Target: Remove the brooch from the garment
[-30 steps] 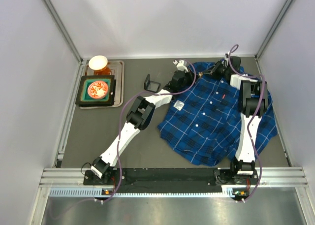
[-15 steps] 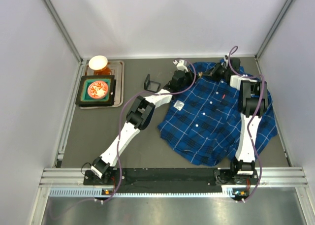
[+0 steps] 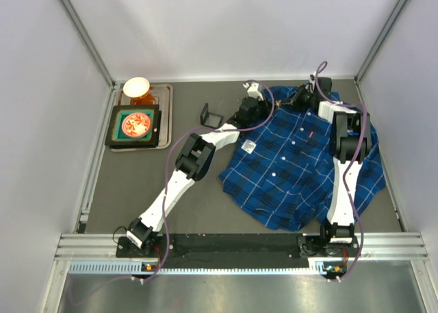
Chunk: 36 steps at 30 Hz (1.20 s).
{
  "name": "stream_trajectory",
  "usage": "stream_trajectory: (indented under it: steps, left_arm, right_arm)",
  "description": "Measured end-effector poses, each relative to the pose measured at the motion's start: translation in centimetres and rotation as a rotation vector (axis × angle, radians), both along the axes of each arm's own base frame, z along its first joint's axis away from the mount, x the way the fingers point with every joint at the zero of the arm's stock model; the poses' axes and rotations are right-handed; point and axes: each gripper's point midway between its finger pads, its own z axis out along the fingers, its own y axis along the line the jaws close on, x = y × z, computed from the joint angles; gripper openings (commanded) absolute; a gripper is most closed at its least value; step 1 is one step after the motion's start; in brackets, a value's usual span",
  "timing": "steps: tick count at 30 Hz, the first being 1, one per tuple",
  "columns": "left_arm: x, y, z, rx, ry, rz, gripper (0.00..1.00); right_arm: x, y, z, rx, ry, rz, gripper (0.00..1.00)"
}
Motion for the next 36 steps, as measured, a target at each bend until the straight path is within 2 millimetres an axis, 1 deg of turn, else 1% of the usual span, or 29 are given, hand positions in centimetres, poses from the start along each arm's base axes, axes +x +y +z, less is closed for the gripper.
stream_trajectory:
  steps: [6,10,14,17,19,23,28,36]
  left_arm:
    - [-0.1,0.0,0.0,0.043,-0.028,-0.017,0.0]
    - [-0.1,-0.1,0.1,0.074,-0.044,-0.026,0.0]
    - [-0.2,-0.2,0.2,0.108,-0.062,-0.036,0.0]
    - [-0.3,-0.2,0.2,0.123,-0.066,-0.042,0.0]
    - [-0.3,-0.2,0.1,0.128,-0.067,-0.043,0.0]
    - [-0.3,-0.2,0.1,0.128,-0.062,-0.04,0.0]
    - [-0.2,-0.1,0.0,0.1,-0.021,-0.018,0.0]
    - [-0.2,0.1,-0.2,-0.013,0.136,0.046,0.0]
  right_arm:
    - [-0.1,-0.1,0.1,-0.021,0.014,0.007,0.12]
    - [0.0,-0.1,0.5,-0.035,0.016,0.016,0.12]
    - [0.6,0.0,1.0,-0.052,0.0,0.033,0.11]
    - [0.9,0.2,0.7,-0.065,0.0,0.047,0.11]
    - [0.9,0.2,0.3,-0.07,0.015,0.053,0.11]
    - [0.8,0.4,0.1,-0.074,0.022,0.06,0.1]
    - [0.9,0.5,0.0,-0.084,0.021,0.055,0.12]
    - [1.1,0.8,-0.5,-0.136,0.004,0.044,0.16]
